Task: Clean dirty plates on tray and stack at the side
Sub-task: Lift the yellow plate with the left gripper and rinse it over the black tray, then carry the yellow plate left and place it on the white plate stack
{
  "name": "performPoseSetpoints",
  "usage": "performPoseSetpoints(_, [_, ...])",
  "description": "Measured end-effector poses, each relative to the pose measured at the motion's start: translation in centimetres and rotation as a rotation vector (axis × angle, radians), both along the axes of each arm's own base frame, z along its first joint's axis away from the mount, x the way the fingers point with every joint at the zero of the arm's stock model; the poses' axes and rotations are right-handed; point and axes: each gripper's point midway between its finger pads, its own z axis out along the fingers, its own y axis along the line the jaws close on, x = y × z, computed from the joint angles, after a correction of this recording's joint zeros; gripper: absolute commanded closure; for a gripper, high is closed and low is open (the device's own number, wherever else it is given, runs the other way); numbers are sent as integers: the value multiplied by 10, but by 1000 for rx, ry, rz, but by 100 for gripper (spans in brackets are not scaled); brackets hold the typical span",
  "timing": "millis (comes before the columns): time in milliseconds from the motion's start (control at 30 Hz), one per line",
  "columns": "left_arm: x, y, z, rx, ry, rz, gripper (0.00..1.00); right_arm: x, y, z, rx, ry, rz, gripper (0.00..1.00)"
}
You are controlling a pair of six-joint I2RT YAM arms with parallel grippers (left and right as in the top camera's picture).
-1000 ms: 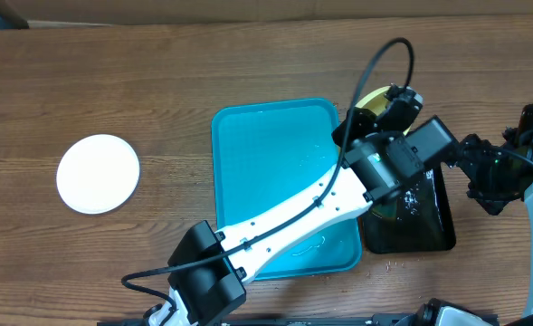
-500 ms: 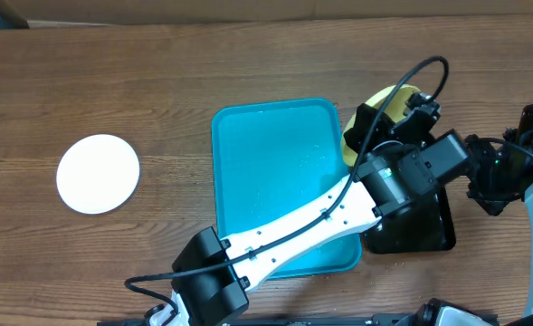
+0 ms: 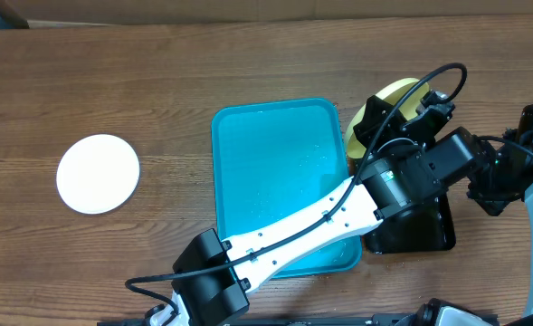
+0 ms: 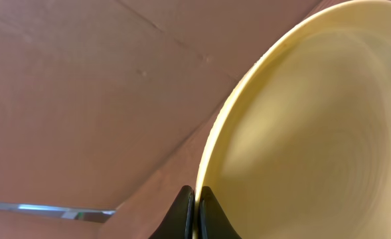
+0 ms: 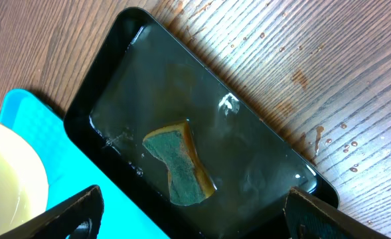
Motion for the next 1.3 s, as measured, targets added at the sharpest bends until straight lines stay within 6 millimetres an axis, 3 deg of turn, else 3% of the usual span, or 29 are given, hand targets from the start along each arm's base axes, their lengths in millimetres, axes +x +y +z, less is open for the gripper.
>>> performPoseSetpoints(400, [-10,-3,-2,61,12,-24,96,-1,0,0,1,3,0,11])
performPoseSetpoints(700, [-6,4,-2,54,4,7,96,-2,1,-1,3,10,0,11])
performPoseSetpoints(1033, [-13,-1,-26,41,128,-58,96,-4,1,-1,6,15,0,11])
performPoseSetpoints(1200, [-12,17,-41,-11,194,3,96,-6,2,-2,9,25,0,11])
performPoseSetpoints(1300, [-5,51,-49,-108,305,92,96,-8,3,-2,12,35,0,11])
